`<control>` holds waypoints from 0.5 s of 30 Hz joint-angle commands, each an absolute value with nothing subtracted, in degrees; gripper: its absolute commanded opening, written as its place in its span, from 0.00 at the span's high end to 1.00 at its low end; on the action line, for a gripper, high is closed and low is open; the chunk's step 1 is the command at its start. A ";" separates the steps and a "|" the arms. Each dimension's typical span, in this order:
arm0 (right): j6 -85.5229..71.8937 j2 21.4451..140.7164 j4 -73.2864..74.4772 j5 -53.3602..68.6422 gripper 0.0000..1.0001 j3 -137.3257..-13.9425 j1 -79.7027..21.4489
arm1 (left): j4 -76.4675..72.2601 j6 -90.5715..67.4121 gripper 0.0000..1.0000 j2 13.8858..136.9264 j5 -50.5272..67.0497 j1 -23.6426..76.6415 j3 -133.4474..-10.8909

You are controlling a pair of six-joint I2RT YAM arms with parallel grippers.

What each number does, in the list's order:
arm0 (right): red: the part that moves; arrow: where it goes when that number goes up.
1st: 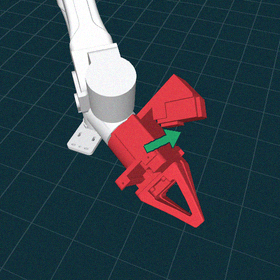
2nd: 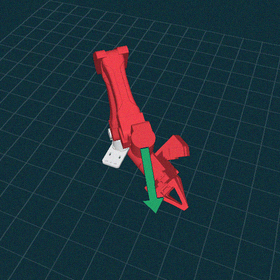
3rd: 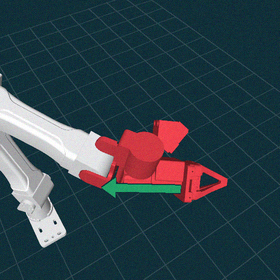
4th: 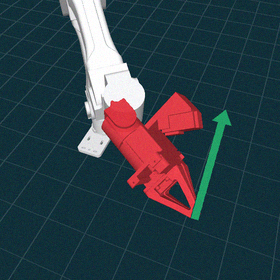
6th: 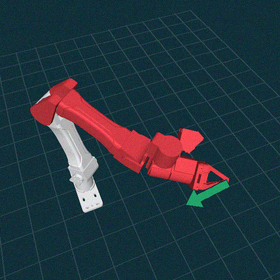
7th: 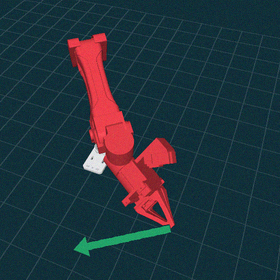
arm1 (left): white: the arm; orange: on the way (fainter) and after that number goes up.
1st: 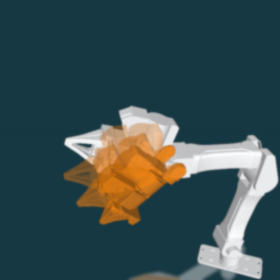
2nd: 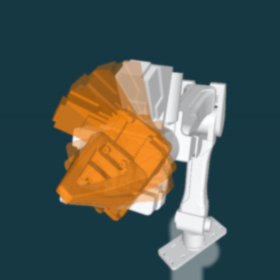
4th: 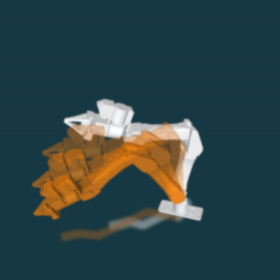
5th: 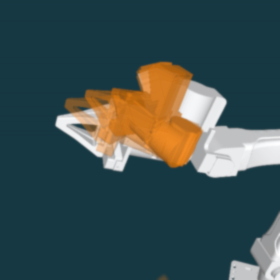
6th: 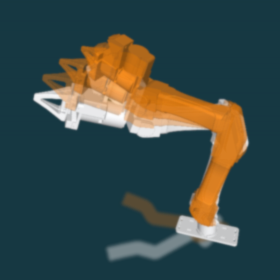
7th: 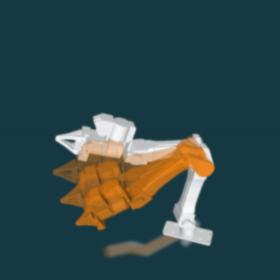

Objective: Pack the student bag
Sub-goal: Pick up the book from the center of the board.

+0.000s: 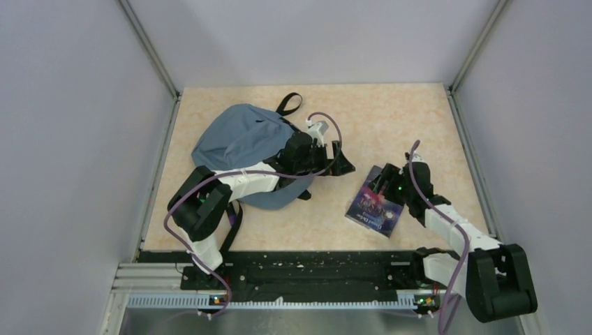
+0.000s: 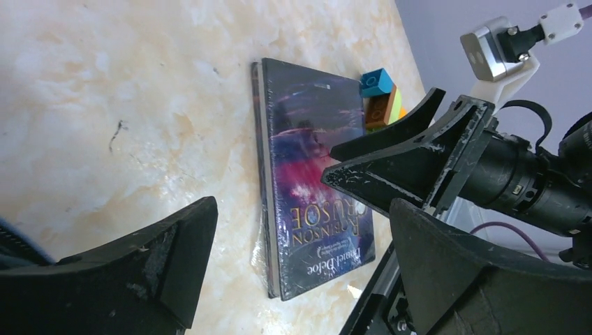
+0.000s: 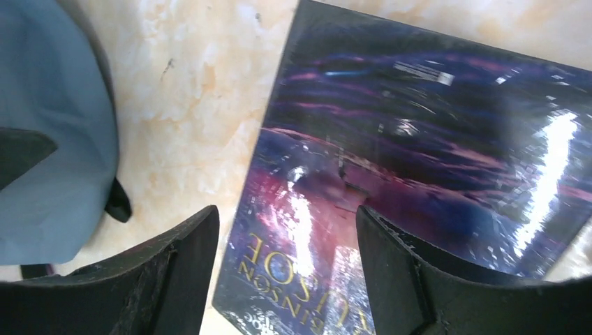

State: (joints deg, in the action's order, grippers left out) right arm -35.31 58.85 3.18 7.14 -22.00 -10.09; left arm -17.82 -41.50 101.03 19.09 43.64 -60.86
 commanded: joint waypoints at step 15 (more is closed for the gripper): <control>-38.33 48.70 25.46 -14.99 0.06 -25.44 -6.82 | -22.10 -41.01 0.04 105.73 22.40 44.10 -61.76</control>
State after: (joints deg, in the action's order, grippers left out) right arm -35.24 50.78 19.75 -10.90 -26.94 -8.54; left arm -19.97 -42.26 104.29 21.21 43.46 -60.31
